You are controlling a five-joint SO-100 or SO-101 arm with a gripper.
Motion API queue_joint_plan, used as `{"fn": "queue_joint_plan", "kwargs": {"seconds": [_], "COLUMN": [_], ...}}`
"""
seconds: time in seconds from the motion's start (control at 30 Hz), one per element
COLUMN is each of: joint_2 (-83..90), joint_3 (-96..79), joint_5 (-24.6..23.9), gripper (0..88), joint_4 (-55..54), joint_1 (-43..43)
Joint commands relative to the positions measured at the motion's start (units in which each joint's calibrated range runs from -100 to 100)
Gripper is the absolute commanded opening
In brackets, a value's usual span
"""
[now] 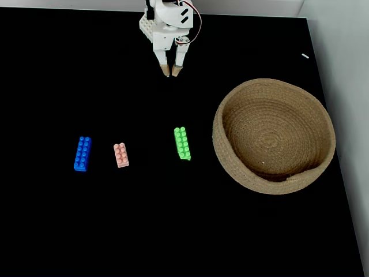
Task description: Place the lego blocks in the tray
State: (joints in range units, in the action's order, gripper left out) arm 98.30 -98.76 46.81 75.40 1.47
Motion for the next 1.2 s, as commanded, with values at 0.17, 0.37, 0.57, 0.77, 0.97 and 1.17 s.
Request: {"fn": "queue_joint_plan", "kwargs": {"seconds": [0.17, 0.37, 0.57, 0.77, 0.97, 1.17], "joint_2": [0.58, 0.58, 0.58, 0.58, 0.58, 0.58], "joint_3": [-1.24, -1.24, -1.24, -1.24, -1.24, -1.24], "joint_5": [0.24, 0.24, 0.24, 0.24, 0.29, -2.3], "gripper": [4.0, 4.1, 4.1, 4.1, 4.1, 0.4], "joint_4": [0.11, 0.11, 0.11, 0.11, 0.11, 0.11], "joint_1": [0.02, 0.02, 0.02, 0.02, 0.02, -1.71]}}
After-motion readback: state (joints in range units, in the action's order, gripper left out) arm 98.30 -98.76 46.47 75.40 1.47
